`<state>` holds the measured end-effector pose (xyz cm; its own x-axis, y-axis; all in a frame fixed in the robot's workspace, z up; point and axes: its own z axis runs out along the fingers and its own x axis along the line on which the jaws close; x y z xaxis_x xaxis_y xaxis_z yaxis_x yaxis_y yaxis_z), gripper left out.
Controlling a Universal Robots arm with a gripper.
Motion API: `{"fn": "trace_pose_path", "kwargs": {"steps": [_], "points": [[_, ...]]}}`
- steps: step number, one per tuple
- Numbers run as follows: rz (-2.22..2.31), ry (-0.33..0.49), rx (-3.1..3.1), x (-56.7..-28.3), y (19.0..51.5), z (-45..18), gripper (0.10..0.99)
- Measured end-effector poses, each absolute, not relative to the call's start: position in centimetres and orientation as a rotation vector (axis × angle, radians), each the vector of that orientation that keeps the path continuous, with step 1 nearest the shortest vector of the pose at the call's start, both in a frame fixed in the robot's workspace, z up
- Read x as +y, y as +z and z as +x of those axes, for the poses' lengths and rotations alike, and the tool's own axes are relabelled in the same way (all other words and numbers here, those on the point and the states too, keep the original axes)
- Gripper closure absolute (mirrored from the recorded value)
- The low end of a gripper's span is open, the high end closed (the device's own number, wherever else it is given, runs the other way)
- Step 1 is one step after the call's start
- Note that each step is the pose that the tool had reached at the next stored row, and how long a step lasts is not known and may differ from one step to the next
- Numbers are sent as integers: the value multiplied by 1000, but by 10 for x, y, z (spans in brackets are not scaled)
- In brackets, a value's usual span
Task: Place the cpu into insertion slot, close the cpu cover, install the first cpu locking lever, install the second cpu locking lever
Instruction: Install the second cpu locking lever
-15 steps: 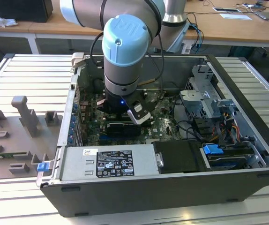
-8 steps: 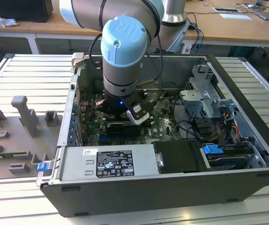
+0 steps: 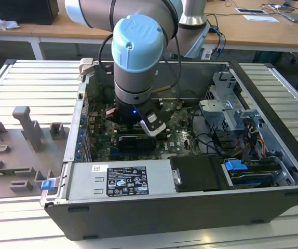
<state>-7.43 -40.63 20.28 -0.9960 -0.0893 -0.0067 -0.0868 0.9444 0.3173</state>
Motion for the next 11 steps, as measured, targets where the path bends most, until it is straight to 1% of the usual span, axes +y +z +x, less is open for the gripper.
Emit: {"fn": "trace_pose_path", "kwargs": {"steps": [11], "points": [[140,-505,-3090,-406,212,-74,980]]}}
